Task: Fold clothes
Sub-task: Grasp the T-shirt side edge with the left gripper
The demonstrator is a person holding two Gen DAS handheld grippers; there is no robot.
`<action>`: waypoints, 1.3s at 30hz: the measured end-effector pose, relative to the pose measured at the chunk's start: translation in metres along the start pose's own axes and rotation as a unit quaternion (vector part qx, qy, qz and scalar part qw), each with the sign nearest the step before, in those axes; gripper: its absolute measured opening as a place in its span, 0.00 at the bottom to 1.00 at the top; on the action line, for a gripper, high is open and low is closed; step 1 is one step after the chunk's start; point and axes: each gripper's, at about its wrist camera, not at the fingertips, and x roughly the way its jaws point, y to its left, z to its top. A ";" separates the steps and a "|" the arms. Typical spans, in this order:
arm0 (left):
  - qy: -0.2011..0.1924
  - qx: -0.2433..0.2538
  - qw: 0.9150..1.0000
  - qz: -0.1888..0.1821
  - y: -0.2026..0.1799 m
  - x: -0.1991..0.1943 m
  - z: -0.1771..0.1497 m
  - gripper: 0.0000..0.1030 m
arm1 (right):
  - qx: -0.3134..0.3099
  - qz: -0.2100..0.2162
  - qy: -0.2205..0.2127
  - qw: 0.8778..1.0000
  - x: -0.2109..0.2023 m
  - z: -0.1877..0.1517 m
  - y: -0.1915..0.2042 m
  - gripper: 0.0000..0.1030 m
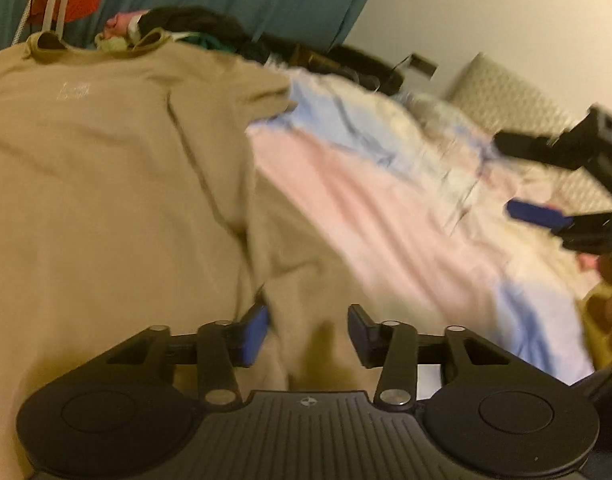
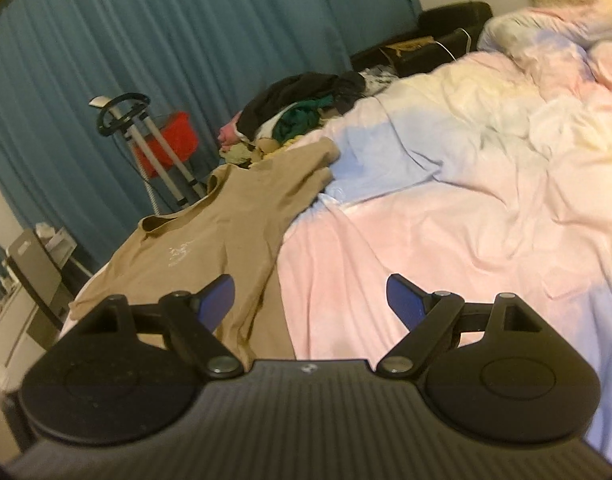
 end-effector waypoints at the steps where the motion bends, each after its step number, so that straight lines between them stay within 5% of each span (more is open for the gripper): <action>1: 0.006 -0.003 1.000 0.001 0.002 0.002 -0.002 0.36 | 0.006 0.001 0.003 1.000 0.000 -0.001 -0.003 0.82; 11: 0.005 0.019 1.000 -0.014 0.000 0.009 -0.007 0.30 | 0.016 0.020 0.022 0.999 0.003 -0.005 -0.003 0.82; 15: -0.006 0.043 0.999 -0.010 -0.011 0.009 -0.006 0.03 | 0.021 0.019 0.018 0.999 0.001 -0.003 -0.006 0.82; 24: 0.007 0.071 0.995 -0.066 -0.066 0.018 0.018 0.02 | 0.043 0.013 -0.022 0.999 -0.009 0.005 -0.018 0.82; 30: 0.043 0.096 0.993 -0.050 -0.081 0.055 0.013 0.03 | 0.065 0.022 -0.019 0.997 -0.004 0.007 -0.028 0.83; 32: 0.053 0.097 0.993 -0.045 -0.079 0.064 0.010 0.09 | 0.058 0.029 -0.020 0.998 -0.002 0.007 -0.026 0.83; 37: 0.038 0.111 0.993 -0.023 -0.075 0.049 0.015 0.76 | 0.024 0.057 -0.032 0.998 -0.003 0.005 -0.012 0.83; 39: 0.018 0.115 0.993 0.006 -0.070 0.034 0.022 0.82 | 0.007 0.063 -0.044 0.997 -0.007 0.005 -0.006 0.83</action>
